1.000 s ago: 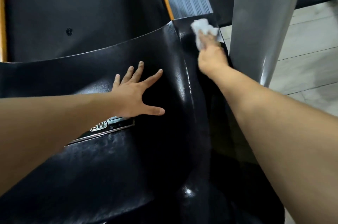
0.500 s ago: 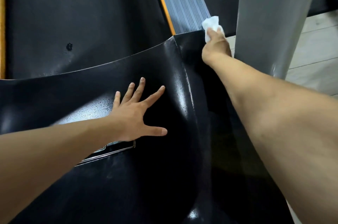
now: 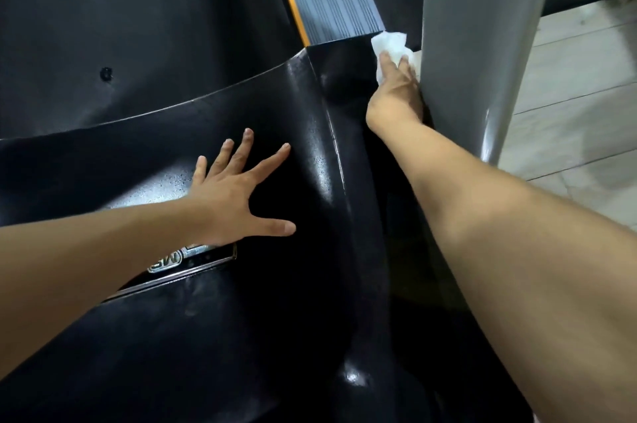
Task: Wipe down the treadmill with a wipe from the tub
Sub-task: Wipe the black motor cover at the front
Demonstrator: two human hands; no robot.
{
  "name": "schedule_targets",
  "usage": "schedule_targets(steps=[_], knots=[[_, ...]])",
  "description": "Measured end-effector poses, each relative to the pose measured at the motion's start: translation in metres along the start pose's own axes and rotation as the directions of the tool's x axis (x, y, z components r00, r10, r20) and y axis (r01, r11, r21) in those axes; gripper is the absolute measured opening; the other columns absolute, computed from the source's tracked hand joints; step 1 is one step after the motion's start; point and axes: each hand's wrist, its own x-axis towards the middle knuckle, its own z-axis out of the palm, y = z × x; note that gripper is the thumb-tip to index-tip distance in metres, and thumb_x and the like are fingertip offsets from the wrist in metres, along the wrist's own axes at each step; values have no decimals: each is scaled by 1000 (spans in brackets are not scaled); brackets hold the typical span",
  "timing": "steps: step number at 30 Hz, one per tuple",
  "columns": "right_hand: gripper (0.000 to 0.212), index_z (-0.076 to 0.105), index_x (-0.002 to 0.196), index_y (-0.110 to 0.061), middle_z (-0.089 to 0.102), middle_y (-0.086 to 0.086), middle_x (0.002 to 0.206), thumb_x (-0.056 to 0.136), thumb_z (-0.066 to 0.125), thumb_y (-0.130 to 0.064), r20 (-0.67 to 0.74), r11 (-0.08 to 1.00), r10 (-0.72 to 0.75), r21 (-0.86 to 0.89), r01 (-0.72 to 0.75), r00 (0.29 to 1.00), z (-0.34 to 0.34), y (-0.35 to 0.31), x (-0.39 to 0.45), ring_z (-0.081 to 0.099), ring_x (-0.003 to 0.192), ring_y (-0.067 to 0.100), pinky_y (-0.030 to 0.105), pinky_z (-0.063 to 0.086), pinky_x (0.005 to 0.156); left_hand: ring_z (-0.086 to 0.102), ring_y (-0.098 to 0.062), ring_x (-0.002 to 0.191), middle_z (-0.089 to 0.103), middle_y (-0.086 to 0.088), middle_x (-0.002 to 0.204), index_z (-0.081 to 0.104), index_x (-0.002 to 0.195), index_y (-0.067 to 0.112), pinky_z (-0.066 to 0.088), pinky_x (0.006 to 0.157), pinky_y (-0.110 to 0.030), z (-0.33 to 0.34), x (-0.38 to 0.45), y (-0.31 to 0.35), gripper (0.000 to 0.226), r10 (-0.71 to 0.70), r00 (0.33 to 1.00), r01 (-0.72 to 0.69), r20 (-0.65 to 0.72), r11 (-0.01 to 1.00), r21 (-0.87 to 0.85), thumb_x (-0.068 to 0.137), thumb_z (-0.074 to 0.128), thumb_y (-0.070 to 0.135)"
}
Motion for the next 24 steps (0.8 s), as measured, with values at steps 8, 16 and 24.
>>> schedule_targets(steps=[8, 16, 24], knots=[[56, 55, 143, -26, 38, 5, 156, 94, 46, 0, 137, 746, -647, -89, 660, 750, 28, -30, -60, 32, 144, 28, 39, 23, 120, -23, -24, 154, -34, 4, 164, -20, 140, 73, -6, 124, -58, -4, 1, 1, 118, -24, 1000, 25, -11, 1000, 9, 62, 67, 85], [56, 56, 141, -23, 20, 9, 166, 94, 43, 5, 87, 905, -425, 1, 426, 901, 23, -44, -77, 15, 154, 25, 37, 6, 125, -10, -31, 157, -18, -6, 169, -2, 156, 56, 6, 126, -55, -11, -14, 22, 115, -57, 998, 57, -5, 998, -34, 74, 77, 67], [63, 46, 149, -37, 26, -3, 165, 100, 33, 0, -30, 939, -131, 316, 134, 991, -3, 41, -182, 27, 149, 30, 47, 20, 124, 11, -36, 156, 6, -14, 170, 16, 160, 41, 20, 124, -53, 43, -72, 70, 79, 76, 990, -83, -123, 995, -59, 97, 64, 32]])
